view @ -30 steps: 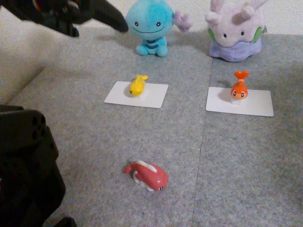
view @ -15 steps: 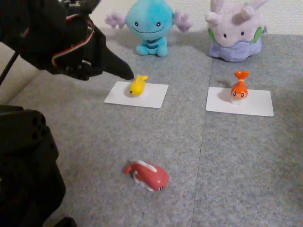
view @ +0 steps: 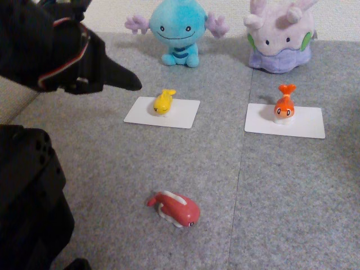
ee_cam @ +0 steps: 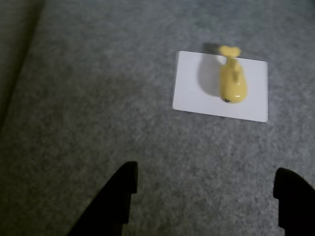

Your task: Wooper wants to eat egg sudhi, and Goomy wants to eat shrimp sushi

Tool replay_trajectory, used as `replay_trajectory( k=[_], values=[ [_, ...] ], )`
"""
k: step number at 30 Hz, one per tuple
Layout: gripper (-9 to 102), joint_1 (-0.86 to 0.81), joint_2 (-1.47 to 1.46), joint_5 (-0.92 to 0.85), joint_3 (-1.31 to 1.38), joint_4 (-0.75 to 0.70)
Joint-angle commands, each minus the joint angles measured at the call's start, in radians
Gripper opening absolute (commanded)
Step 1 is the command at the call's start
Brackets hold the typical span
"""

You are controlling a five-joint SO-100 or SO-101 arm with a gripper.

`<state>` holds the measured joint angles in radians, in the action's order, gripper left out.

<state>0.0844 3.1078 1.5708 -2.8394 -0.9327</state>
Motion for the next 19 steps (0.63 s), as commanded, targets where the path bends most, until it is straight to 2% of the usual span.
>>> replay_trajectory(
  k=[1, 8, 19],
  values=[
    [32, 0.008, 0.118, 0.005, -0.040, 0.002],
    [32, -0.008, 0.288, 0.003, -0.190, -0.005],
    [32, 0.006, 0.291, 0.005, -0.273, 0.017]
  ],
)
